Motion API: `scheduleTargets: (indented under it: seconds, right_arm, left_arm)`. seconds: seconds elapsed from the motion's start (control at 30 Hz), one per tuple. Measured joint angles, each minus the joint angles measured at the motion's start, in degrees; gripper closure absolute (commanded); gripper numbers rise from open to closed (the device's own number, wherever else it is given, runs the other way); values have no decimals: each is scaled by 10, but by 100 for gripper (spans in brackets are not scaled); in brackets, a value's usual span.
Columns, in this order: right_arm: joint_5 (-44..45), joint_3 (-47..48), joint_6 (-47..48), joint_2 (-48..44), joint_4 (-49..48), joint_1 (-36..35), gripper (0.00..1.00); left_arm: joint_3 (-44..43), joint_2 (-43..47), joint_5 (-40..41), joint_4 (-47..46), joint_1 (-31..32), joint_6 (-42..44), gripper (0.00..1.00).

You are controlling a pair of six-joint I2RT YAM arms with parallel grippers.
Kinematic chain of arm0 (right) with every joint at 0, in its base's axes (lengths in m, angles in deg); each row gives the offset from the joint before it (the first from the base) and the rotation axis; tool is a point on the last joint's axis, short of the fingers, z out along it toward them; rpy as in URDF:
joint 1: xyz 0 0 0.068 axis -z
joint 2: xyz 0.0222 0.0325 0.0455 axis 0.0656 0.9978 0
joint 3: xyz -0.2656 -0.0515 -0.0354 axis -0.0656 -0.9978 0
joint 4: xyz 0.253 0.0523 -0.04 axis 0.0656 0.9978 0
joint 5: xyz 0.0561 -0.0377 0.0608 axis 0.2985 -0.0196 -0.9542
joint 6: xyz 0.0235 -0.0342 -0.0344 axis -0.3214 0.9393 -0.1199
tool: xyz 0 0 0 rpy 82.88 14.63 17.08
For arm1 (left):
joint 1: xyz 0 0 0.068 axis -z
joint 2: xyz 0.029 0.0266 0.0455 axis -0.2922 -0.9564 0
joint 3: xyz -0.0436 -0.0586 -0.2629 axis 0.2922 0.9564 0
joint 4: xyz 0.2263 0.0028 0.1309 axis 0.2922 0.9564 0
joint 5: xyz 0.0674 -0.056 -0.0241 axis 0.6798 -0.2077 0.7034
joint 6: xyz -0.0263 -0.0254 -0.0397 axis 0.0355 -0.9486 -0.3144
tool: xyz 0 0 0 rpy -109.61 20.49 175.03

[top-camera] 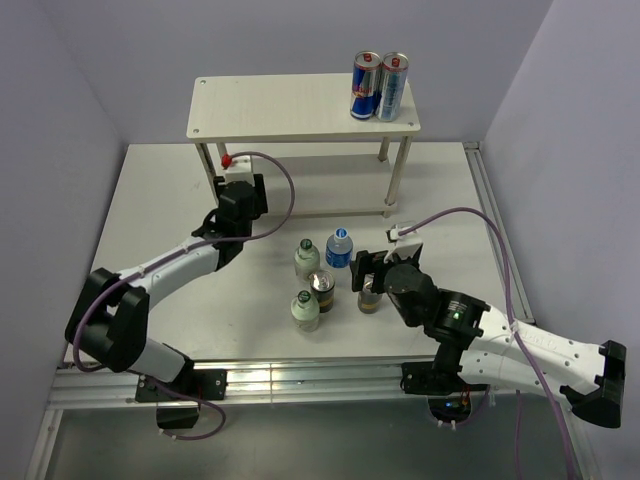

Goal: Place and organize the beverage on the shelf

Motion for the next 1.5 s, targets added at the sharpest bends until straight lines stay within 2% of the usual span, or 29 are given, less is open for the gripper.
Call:
scheduleTargets:
  seconds: [0.53,0.6,0.67,0.9,1.07,1.1,1.17,1.2,1.23,1.33,1.4,1.43,1.5]
  right_arm:
    - [0,0,2,16,-8,0,2]
    - [0,0,2,17,-9,0,2]
    - [0,0,2,19,-8,0,2]
    - [1,-1,2,20,-11,0,2]
    - [0,-2,2,26,-12,0,3]
    - [1,-2,2,26,-12,0,3]
    - [1,-5,2,26,-13,0,3]
    - [1,-6,2,26,-13,0,3]
    - [1,-7,2,26,-14,0,3]
    - [1,-8,2,26,-14,0,3]
    - [1,-8,2,26,-14,0,2]
    - [1,-8,2,26,-14,0,2]
    - [1,-8,2,26,-14,0,3]
  left_arm:
    - [-74,-107,-28,-48,-76,-2,100]
    - [-85,-117,-33,-48,-81,-3,91]
    - [-91,-124,-36,-49,-84,-3,88]
    - [-94,-126,-54,-51,-86,-21,99]
    - [-95,-127,-67,-52,-85,-40,99]
    - [-96,-128,-68,-52,-85,-41,96]
    - [-99,-133,-67,-53,-85,-42,80]
    - [-102,-137,-67,-57,-86,-42,70]
    - [-104,-140,-67,-61,-86,-42,54]
    - [-109,-151,-67,-75,-87,-44,37]
    - [-110,-156,-66,-84,-87,-45,31]
    - [-110,-158,-66,-87,-87,-45,20]
    - [-111,-163,-67,-96,-87,-46,9]
